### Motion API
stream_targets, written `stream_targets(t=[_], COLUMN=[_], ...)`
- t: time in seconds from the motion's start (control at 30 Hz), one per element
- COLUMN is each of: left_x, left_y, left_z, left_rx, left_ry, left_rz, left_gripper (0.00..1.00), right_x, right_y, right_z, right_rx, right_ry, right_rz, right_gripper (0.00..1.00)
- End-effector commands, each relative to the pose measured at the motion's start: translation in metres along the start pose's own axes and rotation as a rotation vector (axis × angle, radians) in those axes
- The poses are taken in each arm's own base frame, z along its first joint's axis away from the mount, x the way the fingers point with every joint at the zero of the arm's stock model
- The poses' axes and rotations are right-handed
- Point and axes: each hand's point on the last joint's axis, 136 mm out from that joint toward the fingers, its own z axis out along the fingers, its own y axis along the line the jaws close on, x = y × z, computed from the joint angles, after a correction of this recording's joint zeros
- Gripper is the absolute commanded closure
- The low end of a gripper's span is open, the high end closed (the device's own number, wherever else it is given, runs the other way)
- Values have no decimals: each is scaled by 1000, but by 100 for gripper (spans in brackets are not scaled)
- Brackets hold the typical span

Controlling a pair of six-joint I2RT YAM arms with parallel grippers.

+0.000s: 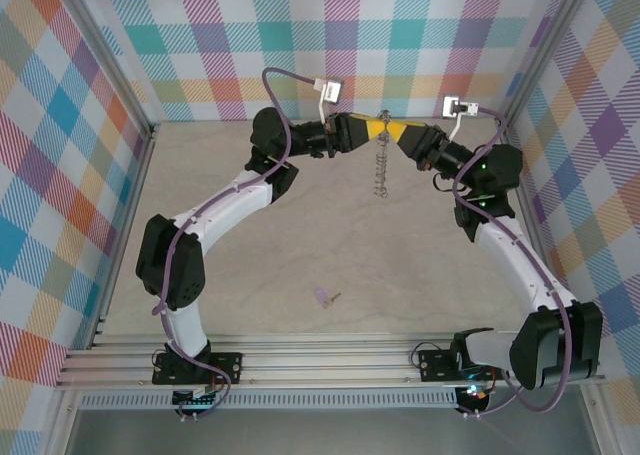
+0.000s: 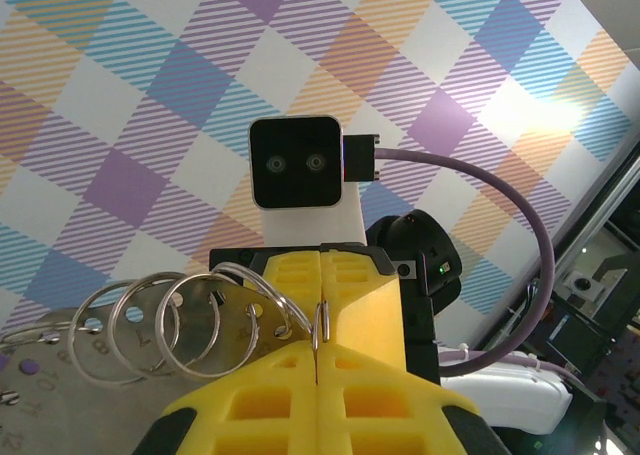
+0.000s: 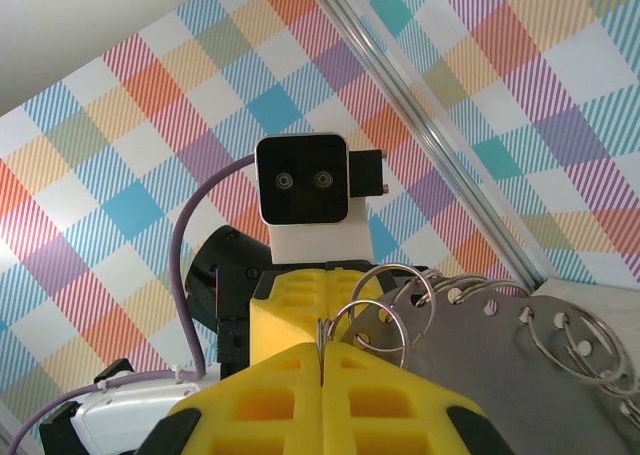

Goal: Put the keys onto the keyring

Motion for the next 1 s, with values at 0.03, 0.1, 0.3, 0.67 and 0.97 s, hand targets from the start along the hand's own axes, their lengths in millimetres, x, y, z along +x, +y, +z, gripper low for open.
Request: stream_targets(t=[0.03,0.1,0.3,0.67,0.97], left_x=[-10,-8,3,14,19], left_y=[-21,-21,-16,-22,-29], left_z=[11,11,8,-9,-13], left_rx=[58,54,12,-31,-6], left_ry=[-15,2,90,275,363], left_rz=[68,74,104,205,213], left_gripper=[100,100,100,100,100], right_x=[-8,-9,-24,-17,1], right_y=[23,22,21,29,26], right_z=[-3,-4,-20,-29,-30], right_rx=[-48,-38,7,33,15], right_ry=[-12,-15,-48,75,177], right_rz=[-52,-51,-68,-129,-125], right_gripper=[100,87,53,54,60])
